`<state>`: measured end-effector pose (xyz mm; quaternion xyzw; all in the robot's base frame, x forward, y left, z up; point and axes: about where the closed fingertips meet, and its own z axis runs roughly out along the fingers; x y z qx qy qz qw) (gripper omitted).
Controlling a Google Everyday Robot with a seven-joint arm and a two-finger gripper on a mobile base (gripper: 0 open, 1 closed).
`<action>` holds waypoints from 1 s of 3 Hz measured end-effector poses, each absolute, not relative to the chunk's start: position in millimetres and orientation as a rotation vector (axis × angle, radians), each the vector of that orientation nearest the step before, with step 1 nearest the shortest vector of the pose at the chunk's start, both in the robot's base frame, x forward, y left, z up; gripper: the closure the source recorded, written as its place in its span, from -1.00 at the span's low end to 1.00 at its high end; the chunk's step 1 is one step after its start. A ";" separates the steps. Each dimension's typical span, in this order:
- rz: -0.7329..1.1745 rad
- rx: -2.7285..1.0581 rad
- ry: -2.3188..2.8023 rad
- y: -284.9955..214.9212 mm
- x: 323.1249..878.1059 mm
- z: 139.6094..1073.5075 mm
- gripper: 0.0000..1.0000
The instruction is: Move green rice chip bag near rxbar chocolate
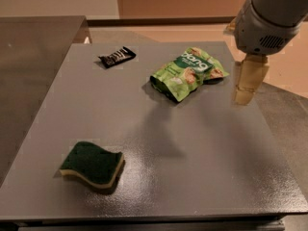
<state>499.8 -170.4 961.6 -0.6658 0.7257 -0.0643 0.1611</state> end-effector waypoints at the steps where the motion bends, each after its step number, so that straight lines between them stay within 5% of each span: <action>1: -0.188 -1.968 1.987 -149.9 537.4 951.0 -1.00; 3: -0.065 -2.121 1.832 -98.0 597.4 908.1 -1.00</action>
Offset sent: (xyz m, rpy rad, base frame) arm 0.1142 0.0765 -0.0543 0.0234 0.0078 0.2696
